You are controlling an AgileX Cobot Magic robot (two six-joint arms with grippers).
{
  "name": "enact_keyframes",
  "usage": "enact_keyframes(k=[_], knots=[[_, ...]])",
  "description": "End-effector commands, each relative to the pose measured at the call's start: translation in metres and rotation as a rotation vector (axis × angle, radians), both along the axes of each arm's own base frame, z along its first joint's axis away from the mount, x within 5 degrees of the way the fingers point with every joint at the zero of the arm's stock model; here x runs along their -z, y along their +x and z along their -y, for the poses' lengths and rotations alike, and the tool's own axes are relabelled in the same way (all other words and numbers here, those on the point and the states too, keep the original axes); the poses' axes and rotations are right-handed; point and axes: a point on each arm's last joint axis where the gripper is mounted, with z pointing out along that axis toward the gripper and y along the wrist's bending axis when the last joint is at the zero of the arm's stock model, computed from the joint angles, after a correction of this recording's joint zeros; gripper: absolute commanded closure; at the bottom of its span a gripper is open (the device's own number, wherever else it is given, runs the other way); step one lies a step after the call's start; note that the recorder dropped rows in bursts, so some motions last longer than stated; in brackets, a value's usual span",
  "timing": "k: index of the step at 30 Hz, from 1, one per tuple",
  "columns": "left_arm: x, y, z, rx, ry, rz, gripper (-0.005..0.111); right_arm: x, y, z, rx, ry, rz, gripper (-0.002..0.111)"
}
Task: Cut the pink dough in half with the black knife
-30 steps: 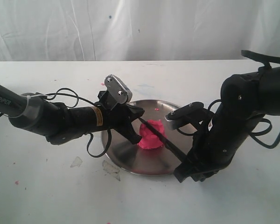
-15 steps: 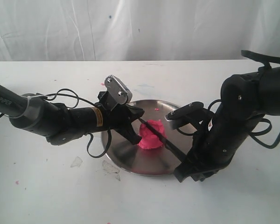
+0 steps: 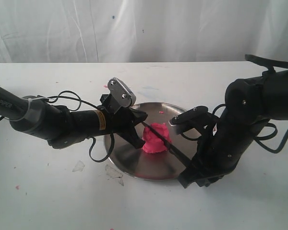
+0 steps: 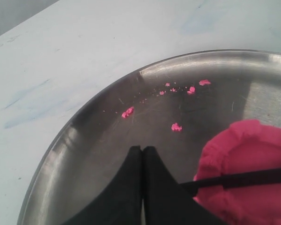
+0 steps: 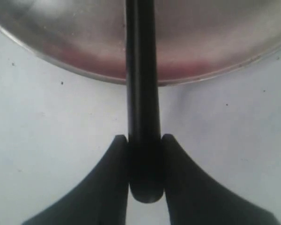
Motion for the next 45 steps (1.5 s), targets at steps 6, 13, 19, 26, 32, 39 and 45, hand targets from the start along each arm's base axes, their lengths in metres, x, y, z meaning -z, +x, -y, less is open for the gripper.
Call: enact_keyframes(k=[6,13,19,26,32,39,45], knots=[[0.011,-0.004,-0.001,0.007,0.067,-0.042,0.107,-0.001,0.005,-0.002,0.001,0.02,0.044,0.108],[0.011,-0.004,-0.001,0.007,0.067,-0.042,0.107,-0.001,0.005,-0.002,0.001,0.02,0.044,0.108],[0.011,-0.004,-0.001,0.007,0.067,-0.042,0.107,-0.001,0.005,-0.002,0.001,0.021,0.046,0.108],[0.012,-0.004,-0.001,0.006,0.069,-0.044,0.107,-0.001,0.005,-0.002,0.001,0.021,0.046,0.108],[0.012,-0.004,-0.001,0.004,0.072,-0.046,0.107,-0.001,0.005,-0.002,0.001,0.021,0.046,0.108],[0.023,-0.004,-0.003,0.008,0.117,-0.063,0.107,-0.001,0.006,-0.002,0.001,0.023,0.056,0.108],[0.025,-0.004,-0.003,0.004,0.112,-0.067,0.107,0.0,0.006,-0.002,0.001,0.021,0.052,0.108]])
